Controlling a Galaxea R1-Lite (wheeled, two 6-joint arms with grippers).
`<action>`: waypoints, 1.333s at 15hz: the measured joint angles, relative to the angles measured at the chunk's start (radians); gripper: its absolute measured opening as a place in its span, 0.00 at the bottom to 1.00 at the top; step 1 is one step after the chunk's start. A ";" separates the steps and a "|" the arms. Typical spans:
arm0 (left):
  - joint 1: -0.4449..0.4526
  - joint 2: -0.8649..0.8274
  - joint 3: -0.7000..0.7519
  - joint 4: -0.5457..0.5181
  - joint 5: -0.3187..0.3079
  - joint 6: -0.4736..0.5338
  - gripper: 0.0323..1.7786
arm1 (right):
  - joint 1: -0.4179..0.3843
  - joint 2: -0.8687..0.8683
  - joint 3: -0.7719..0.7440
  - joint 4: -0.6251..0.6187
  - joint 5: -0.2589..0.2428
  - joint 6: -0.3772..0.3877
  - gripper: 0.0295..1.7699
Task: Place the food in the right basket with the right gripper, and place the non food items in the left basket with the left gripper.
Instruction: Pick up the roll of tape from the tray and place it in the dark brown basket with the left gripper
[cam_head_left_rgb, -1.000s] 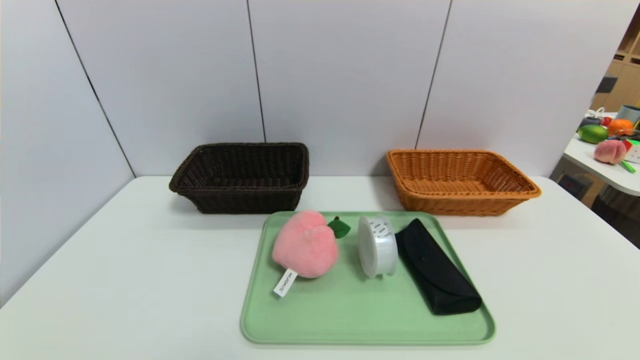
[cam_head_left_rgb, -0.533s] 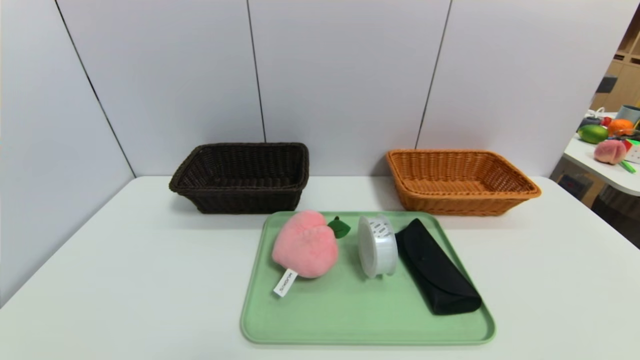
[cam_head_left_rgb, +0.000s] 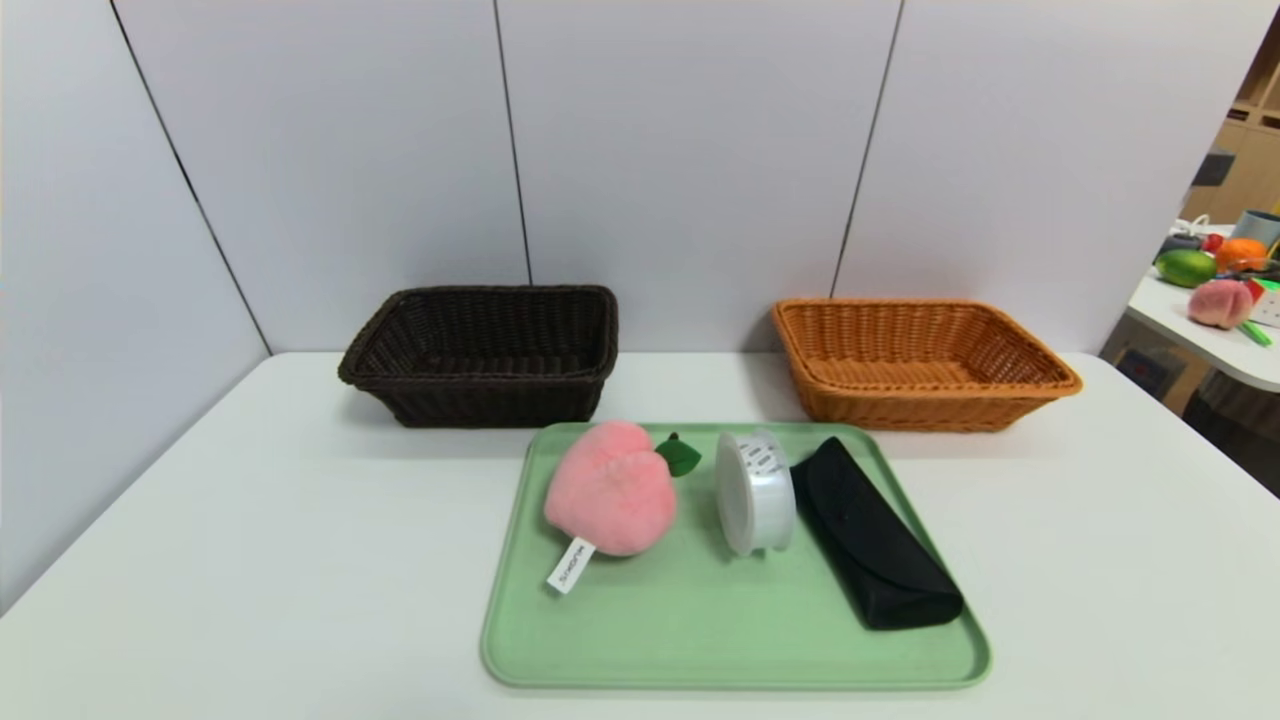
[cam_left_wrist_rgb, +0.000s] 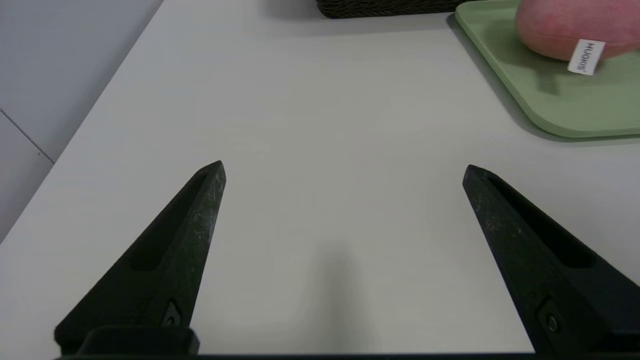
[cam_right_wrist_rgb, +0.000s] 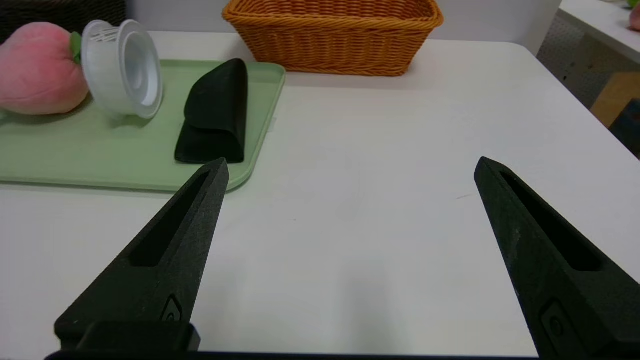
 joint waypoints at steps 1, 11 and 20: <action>0.000 0.019 -0.048 0.057 -0.020 -0.001 0.95 | 0.000 0.016 -0.048 0.061 0.021 0.001 0.96; -0.026 0.602 -0.480 0.184 -0.049 0.022 0.95 | 0.023 0.523 -0.403 0.193 0.051 0.018 0.96; -0.127 1.168 -0.869 0.258 -0.244 0.126 0.95 | 0.025 1.026 -0.567 0.193 0.127 -0.034 0.96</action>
